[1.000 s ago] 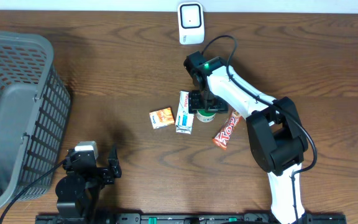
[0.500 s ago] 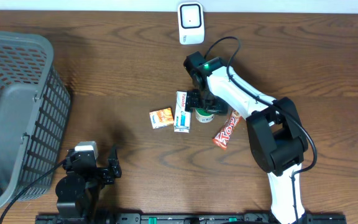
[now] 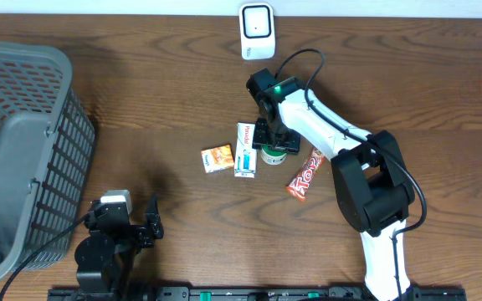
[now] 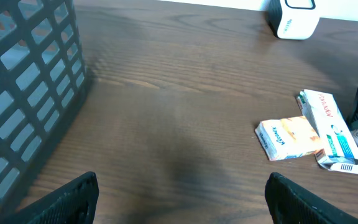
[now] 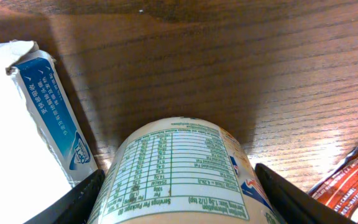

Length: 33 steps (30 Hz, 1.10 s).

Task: Scan the item barcode
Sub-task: 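Lift the jar with the right gripper and hold it to the white scanner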

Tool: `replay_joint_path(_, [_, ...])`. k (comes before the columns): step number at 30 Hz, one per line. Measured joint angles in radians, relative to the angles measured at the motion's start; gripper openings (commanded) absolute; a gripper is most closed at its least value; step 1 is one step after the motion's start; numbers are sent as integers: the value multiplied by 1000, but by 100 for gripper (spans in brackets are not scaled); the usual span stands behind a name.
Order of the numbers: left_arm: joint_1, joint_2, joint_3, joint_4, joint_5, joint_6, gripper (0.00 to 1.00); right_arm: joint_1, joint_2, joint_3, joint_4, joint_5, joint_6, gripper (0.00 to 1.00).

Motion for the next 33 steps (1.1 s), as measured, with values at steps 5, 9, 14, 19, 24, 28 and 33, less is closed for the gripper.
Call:
replay_joint_path(5, [0, 0, 0, 0, 0, 0, 86, -13, 0, 8, -50, -75, -25, 48])
replay_joint_path(9, [0, 0, 0, 0, 0, 0, 86, -39, 24, 37, -184, -222, -92, 48])
replay_joint_path(14, [0, 0, 0, 0, 0, 0, 86, -89, 50, 144, -333, -434, -219, 47])
replay_joint_path(19, [0, 0, 0, 0, 0, 0, 86, -124, 50, 232, -459, -573, -304, 47])
replay_joint_path(24, [0, 0, 0, 0, 0, 0, 86, -130, 50, 253, -540, -671, -370, 47])
replay_joint_path(28, [0, 0, 0, 0, 0, 0, 86, -130, 50, 254, -557, -696, -398, 45])
replay_joint_path(33, [0, 0, 0, 0, 0, 0, 86, -130, 50, 255, -410, -685, -397, 45])
